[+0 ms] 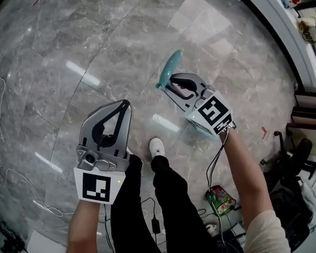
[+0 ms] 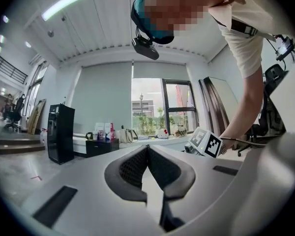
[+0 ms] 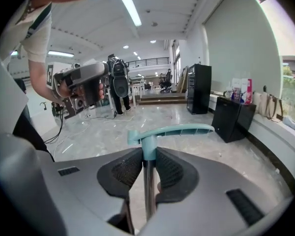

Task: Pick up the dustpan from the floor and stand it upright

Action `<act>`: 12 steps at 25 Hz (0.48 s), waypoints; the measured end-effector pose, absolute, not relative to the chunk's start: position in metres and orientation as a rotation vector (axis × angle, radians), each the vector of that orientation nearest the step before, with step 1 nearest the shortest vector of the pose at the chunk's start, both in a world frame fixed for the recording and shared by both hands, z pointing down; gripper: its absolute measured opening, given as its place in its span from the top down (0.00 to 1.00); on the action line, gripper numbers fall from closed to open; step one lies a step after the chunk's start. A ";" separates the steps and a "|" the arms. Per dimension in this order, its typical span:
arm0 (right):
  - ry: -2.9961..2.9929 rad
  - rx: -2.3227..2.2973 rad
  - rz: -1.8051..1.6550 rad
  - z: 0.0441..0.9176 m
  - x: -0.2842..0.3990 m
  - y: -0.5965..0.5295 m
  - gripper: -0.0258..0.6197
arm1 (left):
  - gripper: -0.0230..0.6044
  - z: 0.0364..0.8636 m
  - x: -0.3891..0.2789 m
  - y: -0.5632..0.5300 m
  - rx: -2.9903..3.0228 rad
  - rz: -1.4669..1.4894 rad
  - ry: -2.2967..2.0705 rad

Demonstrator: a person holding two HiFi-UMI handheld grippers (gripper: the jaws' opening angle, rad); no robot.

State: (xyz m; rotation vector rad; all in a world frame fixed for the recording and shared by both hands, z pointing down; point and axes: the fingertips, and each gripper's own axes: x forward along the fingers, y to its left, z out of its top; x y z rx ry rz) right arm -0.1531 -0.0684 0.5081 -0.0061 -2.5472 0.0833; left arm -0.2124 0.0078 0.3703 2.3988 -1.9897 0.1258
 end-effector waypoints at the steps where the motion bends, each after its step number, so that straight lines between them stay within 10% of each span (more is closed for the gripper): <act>1: -2.570 0.025 0.092 0.490 -0.135 -0.074 0.81 | 0.95 0.359 -0.190 -0.001 2.412 0.121 -1.960; 12: -2.852 0.278 0.103 0.389 0.083 -0.116 0.81 | 0.95 0.302 0.065 -0.064 2.544 0.119 -1.842</act>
